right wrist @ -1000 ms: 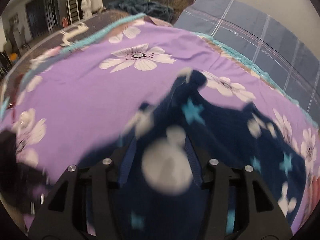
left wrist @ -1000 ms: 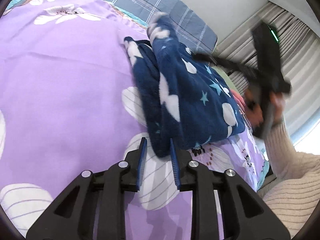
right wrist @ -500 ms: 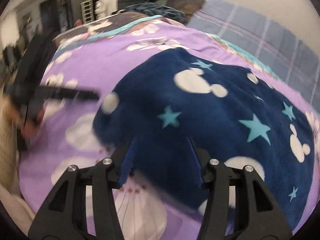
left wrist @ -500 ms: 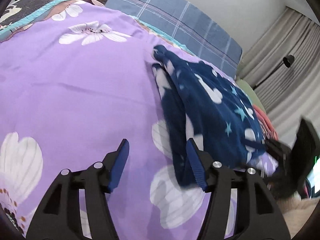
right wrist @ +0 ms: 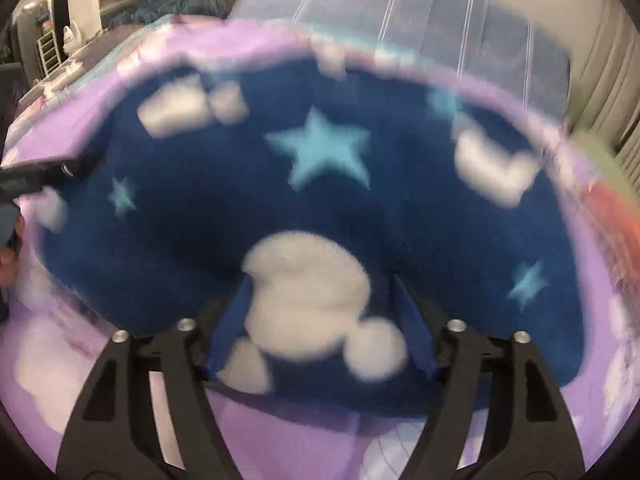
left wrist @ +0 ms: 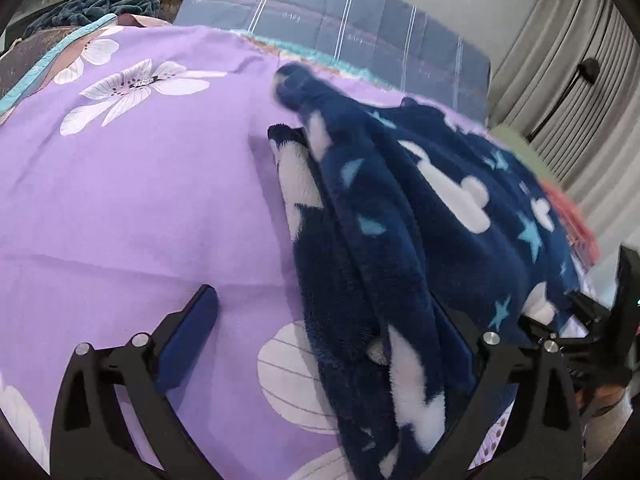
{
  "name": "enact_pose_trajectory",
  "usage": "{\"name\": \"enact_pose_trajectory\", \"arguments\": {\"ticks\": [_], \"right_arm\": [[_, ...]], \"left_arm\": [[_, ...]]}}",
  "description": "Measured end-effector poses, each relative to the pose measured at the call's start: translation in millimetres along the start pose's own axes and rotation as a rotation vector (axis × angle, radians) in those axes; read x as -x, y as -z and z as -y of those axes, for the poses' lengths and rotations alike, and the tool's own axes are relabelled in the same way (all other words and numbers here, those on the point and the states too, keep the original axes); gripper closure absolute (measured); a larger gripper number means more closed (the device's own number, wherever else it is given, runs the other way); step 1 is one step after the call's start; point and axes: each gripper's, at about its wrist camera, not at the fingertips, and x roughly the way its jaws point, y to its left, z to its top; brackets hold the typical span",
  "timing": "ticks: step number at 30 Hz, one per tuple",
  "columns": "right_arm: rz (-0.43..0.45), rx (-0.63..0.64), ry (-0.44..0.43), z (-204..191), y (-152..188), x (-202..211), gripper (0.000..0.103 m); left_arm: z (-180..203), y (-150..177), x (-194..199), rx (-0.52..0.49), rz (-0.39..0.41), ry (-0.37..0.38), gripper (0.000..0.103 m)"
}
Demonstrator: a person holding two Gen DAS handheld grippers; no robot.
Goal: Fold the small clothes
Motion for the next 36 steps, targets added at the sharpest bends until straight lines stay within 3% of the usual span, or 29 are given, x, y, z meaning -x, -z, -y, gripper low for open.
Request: {"name": "enact_pose_trajectory", "arguments": {"ticks": [4,9,11,17,20,23,28,30,33,35,36], "right_arm": [[-0.005,0.013,0.045,-8,-2,5,0.028],[-0.002,-0.016,0.033,-4,-5,11,0.028],[-0.004,-0.027,0.03,-5,-4,12,0.028],[-0.002,-0.033,0.03,-10,-1,15,0.027],[-0.004,-0.036,0.024,-9,-3,16,0.027],[-0.002,-0.034,0.017,-9,-4,15,0.026],[0.022,-0.075,-0.047,2,-11,29,0.028],[0.072,-0.107,-0.059,10,-27,42,0.035],[0.151,-0.095,0.004,12,-53,48,0.051],[0.091,-0.107,-0.011,14,-58,23,0.057],[-0.014,-0.131,-0.018,18,-55,-7,0.057]], "left_arm": [[1,0,6,-0.009,0.004,-0.011,0.007],[15,-4,20,-0.067,0.046,0.004,0.026],[19,-8,21,-0.08,0.044,0.004,0.029],[22,-32,18,-0.074,0.064,-0.017,0.03],[14,-38,0,-0.048,0.017,-0.062,0.03],[-5,-33,-21,0.044,-0.027,0.008,0.025],[-10,-29,-19,0.04,-0.008,0.047,0.025],[-10,-28,-19,0.04,-0.001,0.051,0.025],[-12,-24,-17,0.048,0.017,0.066,0.025],[-12,-24,-17,0.052,0.021,0.071,0.025],[-12,-24,-18,0.05,0.02,0.074,0.023]]}}
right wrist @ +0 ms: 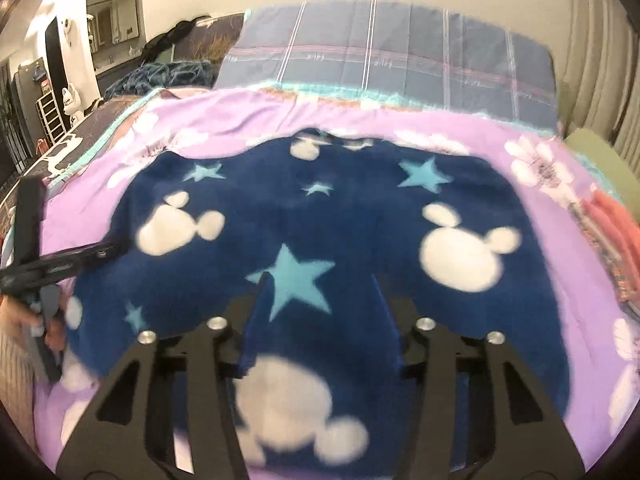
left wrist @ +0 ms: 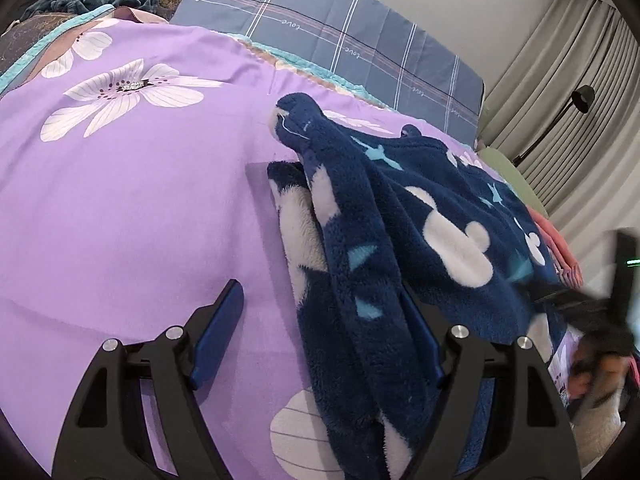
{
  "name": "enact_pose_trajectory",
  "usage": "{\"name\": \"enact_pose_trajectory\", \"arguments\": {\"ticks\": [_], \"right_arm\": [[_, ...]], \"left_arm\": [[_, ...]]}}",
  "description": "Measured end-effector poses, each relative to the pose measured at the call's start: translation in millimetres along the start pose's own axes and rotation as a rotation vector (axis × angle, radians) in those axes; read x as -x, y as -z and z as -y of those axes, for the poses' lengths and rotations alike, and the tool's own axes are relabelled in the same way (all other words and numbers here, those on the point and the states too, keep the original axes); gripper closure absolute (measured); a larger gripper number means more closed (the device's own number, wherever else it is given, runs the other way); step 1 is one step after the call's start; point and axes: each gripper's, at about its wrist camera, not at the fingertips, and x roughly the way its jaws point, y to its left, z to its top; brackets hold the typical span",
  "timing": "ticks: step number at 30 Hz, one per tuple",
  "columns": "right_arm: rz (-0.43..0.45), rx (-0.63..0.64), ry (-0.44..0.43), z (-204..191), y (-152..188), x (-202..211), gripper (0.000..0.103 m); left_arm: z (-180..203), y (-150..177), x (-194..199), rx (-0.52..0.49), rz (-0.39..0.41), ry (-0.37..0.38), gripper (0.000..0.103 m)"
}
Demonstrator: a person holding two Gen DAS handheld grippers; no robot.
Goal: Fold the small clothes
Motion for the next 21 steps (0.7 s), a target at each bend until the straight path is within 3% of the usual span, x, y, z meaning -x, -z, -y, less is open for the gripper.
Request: {"name": "enact_pose_trajectory", "arguments": {"ticks": [1,4,5,7,10,11,13,14,18,21], "right_arm": [[-0.029,-0.04,-0.036,7,6,-22,0.056],[-0.037,-0.061,-0.03,5,-2,-9,0.057],[-0.042,-0.089,-0.051,7,-10,-1,0.064],[0.009,-0.117,-0.091,11,-32,15,0.069],[0.084,-0.097,-0.038,8,-62,15,0.064],[0.047,-0.092,-0.027,7,-70,-6,0.062],[-0.112,-0.117,-0.01,13,-65,-61,0.058],[-0.084,-0.128,-0.021,16,-61,-73,0.058],[-0.115,-0.137,-0.004,7,-78,-49,0.058],[-0.02,-0.138,-0.008,4,-106,-25,0.058]], "left_arm": [[0,-1,-1,-0.005,-0.001,-0.002,0.023],[0,-1,-2,-0.004,-0.002,0.003,0.023],[-2,-1,-2,0.005,-0.004,0.014,0.023],[-3,-1,-2,0.01,-0.001,0.023,0.022],[-3,-1,-2,0.006,0.002,0.021,0.022],[-3,0,-2,0.006,0.002,0.021,0.022],[-2,0,-2,0.005,0.004,0.023,0.022],[-1,0,-2,0.003,0.006,0.021,0.022],[-1,0,-1,0.003,0.008,0.02,0.021],[-2,1,-1,0.001,0.011,0.021,0.021]]}}
